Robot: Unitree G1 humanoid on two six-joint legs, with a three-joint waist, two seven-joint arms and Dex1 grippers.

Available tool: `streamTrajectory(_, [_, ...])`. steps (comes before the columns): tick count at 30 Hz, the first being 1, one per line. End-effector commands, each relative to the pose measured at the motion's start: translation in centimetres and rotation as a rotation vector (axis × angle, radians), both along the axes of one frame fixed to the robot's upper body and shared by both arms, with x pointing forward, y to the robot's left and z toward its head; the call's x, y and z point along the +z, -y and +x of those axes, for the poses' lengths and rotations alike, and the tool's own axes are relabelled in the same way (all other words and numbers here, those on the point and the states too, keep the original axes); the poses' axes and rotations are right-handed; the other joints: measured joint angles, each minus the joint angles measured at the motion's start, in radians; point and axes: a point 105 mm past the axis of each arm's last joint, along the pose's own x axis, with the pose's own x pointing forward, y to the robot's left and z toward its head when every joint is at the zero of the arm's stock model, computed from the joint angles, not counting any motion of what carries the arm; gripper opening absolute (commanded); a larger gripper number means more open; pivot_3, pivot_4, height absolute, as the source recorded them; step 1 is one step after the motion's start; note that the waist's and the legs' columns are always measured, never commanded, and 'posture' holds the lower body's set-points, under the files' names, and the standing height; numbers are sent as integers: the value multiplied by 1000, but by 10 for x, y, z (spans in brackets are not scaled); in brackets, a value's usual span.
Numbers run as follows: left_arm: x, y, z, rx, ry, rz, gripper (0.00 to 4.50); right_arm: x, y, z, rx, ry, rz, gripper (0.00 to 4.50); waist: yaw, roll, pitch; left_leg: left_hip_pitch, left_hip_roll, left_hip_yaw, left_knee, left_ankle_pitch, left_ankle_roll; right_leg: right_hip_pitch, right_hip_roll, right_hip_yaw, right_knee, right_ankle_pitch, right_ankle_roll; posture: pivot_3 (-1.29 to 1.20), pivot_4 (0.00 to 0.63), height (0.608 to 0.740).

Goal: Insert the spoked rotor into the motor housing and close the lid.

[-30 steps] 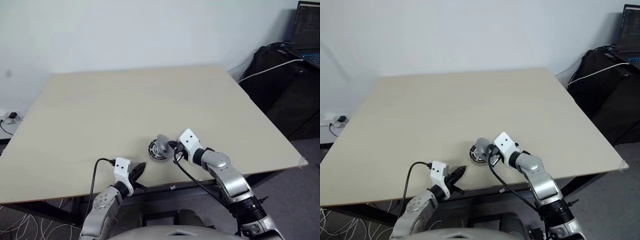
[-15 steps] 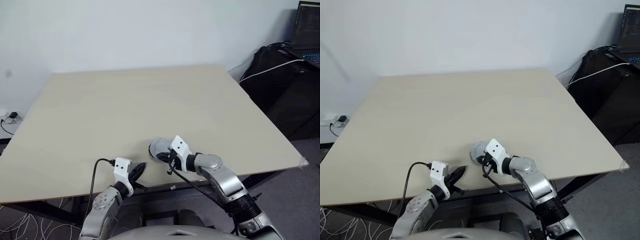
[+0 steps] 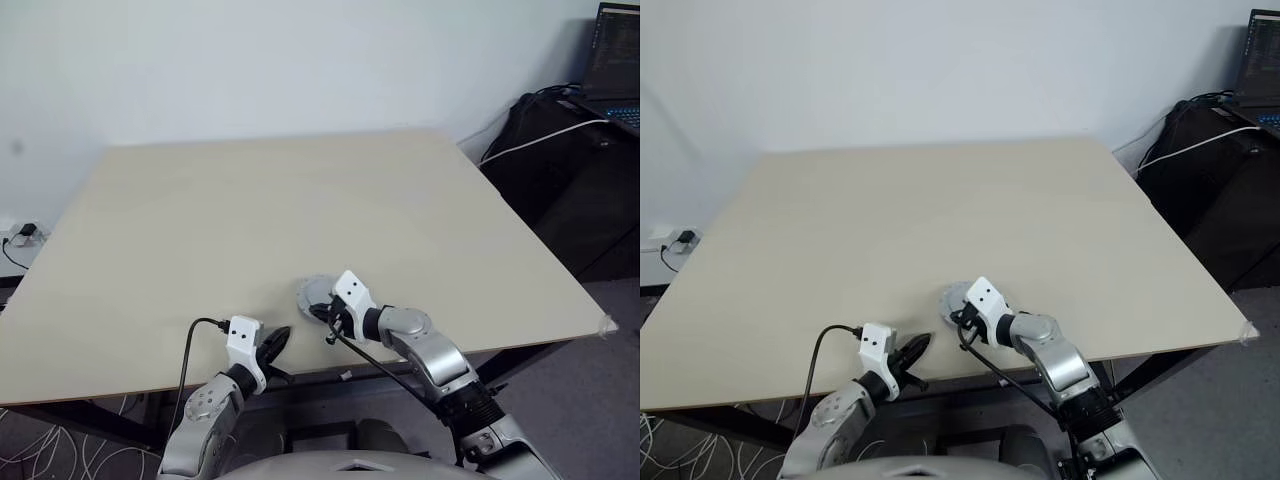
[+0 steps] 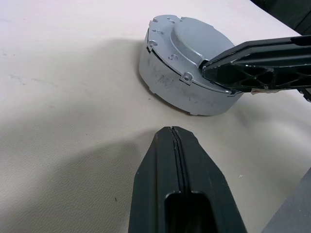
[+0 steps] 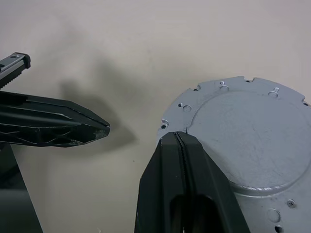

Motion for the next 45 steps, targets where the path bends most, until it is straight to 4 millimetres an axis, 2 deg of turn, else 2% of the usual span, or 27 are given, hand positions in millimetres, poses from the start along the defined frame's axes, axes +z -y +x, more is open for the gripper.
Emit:
streamTrajectory(1, [16,2,7,-8,64,-11,0,31,-8,-2,57,88,81,12,0,0,0,0,0,0,0,0,0,0,0,0,0,0,0,0,0,740])
streamTrajectory(3, [15,2,6,-7,64,-11,0,48,-12,-10,91,109,158,12,0,0,0,-1,0,0,0,0,1,-1,0,0,0,0,1,0,0,740])
streamTrajectory(4, [15,2,6,-6,63,-12,0,57,-13,-11,92,132,192,186,1,0,0,-1,0,0,0,0,1,-1,0,0,0,1,2,0,0,740])
streamTrajectory(6, [14,2,7,-8,62,-13,0,70,-13,-12,85,169,235,639,-1,0,0,-2,0,-1,-1,0,1,-2,0,-1,0,1,2,0,0,740])
streamTrajectory(9, [14,2,7,-14,61,-14,0,81,-11,-10,51,218,262,1617,1,0,0,-3,0,-2,-1,0,0,-3,0,-1,0,1,2,0,0,740])
streamTrajectory(13, [14,3,8,-23,62,-15,0,76,-3,1,-16,259,221,2859,1,0,0,-3,0,-1,0,-1,-1,-3,0,-1,-1,1,2,0,0,740])
streamTrajectory(18, [14,4,9,-29,65,-13,0,52,6,13,-44,254,138,4470,1,0,0,-3,0,-1,0,0,0,-3,0,-1,-1,1,2,0,0,740])
streamTrajectory(24, [15,2,9,-19,70,-9,0,33,12,26,-47,225,91,4470,0,0,0,-3,0,-1,-1,0,1,-3,0,-1,0,2,2,0,0,740])
streamTrajectory(30, [16,0,9,-8,75,-5,0,23,14,34,-44,201,70,4470,0,0,0,-3,0,-1,-1,0,1,-3,0,-1,0,3,0,0,0,740])
streamTrajectory(39, [18,-2,9,6,78,-1,0,13,13,30,-16,156,52,4470,0,1,0,-3,0,-1,0,0,1,-3,0,-1,0,5,-3,0,0,740])
streamTrajectory(41, [18,-2,10,8,79,-1,0,12,15,31,-26,158,44,4076,0,1,0,-3,0,-1,0,0,1,-3,0,-1,0,5,-3,0,0,740])
streamTrajectory(44, [18,-2,10,8,79,-2,0,11,16,32,-37,153,44,3252,0,1,0,-3,0,-1,0,0,1,-3,0,-1,0,5,-3,0,0,740])
streamTrajectory(45, [18,-2,10,8,78,-2,0,12,16,32,-39,154,43,3233,0,1,0,-3,0,-1,0,0,1,-3,0,-1,0,5,-3,0,0,740])
